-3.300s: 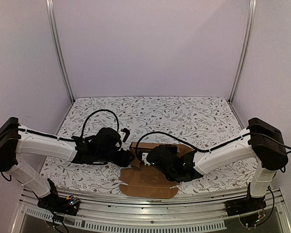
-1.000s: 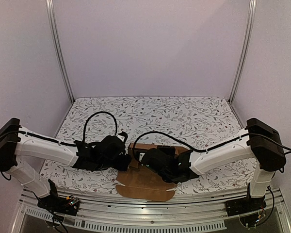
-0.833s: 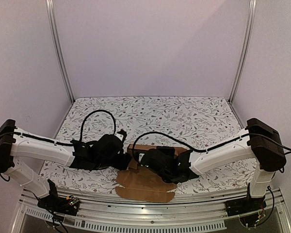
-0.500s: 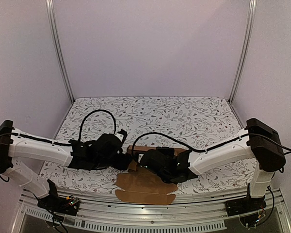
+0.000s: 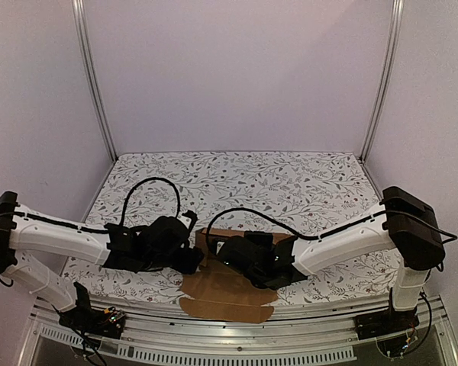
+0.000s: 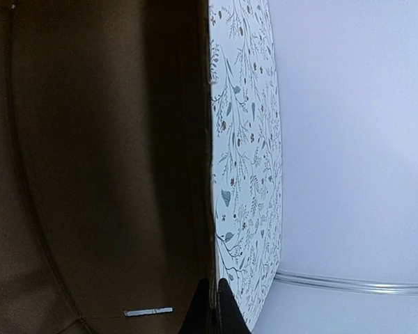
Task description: Fold the paper box
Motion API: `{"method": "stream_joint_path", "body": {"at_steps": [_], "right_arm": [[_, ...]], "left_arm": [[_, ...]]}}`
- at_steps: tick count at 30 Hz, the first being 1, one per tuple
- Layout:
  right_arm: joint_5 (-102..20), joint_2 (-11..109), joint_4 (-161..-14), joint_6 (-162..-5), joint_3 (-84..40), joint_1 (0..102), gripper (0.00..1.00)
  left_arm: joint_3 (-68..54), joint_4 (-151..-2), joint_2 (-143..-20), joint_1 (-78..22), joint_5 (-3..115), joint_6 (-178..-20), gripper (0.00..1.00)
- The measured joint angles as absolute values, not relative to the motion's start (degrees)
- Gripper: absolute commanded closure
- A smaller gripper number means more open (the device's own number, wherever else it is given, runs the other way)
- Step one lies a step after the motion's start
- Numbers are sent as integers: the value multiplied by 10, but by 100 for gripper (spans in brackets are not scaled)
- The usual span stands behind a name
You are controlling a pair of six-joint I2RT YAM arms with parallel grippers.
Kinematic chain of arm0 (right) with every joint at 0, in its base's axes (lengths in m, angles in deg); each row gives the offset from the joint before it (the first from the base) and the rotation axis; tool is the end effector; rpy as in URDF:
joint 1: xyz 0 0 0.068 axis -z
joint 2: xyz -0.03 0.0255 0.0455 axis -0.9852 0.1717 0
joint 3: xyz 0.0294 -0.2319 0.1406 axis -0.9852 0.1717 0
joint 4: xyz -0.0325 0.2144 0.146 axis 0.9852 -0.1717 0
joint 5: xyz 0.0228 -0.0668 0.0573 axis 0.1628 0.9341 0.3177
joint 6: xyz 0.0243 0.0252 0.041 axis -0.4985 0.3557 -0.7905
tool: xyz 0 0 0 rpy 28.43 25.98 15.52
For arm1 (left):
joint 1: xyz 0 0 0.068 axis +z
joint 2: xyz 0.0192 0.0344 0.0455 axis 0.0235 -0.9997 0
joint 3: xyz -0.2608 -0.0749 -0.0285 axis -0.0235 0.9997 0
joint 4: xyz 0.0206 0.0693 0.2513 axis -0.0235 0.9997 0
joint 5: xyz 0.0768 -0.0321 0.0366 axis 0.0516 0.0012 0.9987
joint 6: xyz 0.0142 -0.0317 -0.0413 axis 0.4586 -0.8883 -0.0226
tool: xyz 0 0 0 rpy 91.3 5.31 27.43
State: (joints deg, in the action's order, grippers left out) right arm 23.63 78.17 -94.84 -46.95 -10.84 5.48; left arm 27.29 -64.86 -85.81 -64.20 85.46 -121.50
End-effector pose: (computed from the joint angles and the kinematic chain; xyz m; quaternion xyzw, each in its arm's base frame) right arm 0.1297 0.3595 0.1523 -0.5689 0.6284 -0.3162 0.4261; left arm 0.1311 -0.2271 0.1706 0.1698 0.9132 -0.1281 0.3477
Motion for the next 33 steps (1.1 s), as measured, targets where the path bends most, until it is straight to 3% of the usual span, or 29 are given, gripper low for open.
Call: {"method": "stream_joint_path", "body": {"at_steps": [21, 33], "right_arm": [[211, 759, -993, -461, -118, 55, 100], [262, 735, -807, -344, -45, 55, 100]], "left_arm": [[310, -531, -624, -643, 906, -1250, 32], [319, -492, -534, -643, 956, -1256, 32]]}}
